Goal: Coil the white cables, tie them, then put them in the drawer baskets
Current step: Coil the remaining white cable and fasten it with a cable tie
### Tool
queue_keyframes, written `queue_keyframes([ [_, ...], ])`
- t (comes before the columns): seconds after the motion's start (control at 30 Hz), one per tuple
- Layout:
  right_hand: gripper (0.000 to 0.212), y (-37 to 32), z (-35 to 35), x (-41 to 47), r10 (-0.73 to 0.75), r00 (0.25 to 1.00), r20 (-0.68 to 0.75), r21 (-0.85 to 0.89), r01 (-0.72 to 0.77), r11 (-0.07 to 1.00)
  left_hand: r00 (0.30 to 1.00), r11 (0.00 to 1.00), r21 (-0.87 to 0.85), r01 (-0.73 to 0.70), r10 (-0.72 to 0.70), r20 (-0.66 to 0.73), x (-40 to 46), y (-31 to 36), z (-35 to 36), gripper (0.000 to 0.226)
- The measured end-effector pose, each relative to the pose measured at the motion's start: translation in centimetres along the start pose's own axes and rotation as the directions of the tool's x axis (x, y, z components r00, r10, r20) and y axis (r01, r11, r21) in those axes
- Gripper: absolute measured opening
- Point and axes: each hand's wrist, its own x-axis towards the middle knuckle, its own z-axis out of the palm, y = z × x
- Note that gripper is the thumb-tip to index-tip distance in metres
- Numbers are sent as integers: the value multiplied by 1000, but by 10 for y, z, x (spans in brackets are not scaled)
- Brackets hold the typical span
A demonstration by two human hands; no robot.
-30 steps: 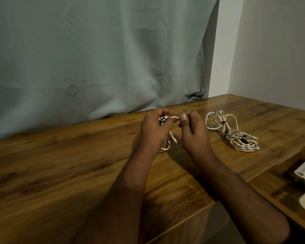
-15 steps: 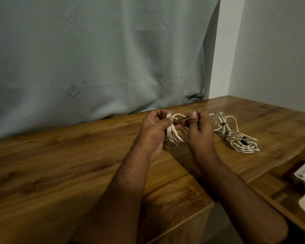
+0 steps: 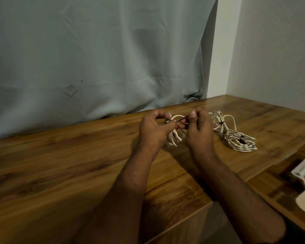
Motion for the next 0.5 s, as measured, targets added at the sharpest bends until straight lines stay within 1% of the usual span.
queue_keyframes([
  [0.07, 20, 0, -1, 1, -24, 999, 32, -47, 26, 999, 999, 998, 60, -3, 6, -50, 3, -3, -2, 29],
  [0.1, 21, -1, -1, 1, -22, 998, 58, -44, 25, 999, 998, 997, 81, 14, -9, -68, 4, -6, -4, 32],
  [0.13, 20, -3, -1, -1, -18, 996, 91, -15, 20, 1000, 997, 995, 77, 60, -56, -60, 4, -7, -5, 33],
  [0.2, 18, -9, 0, -5, -39, 986, 163, 36, 33, 999, 978, 978, 44, 205, -206, 27, 6, -9, -7, 36],
  [0.27, 17, -14, -1, -7, -45, 977, 206, 57, 34, 998, 956, 963, 30, 268, -270, 117, 6, -9, -8, 41],
  [0.33, 19, -13, -2, -7, -34, 974, 223, 82, 16, 996, 953, 959, -49, 279, -270, 134, 6, -7, -9, 41],
  [0.4, 22, -14, -2, -7, -21, 966, 258, 65, 5, 998, 957, 951, -138, 277, -260, 128, 6, -5, -12, 40],
  [0.5, 22, -18, -2, -12, -26, 949, 315, 133, -17, 991, 968, 960, -136, 244, -232, 94, 9, -8, -19, 42],
])
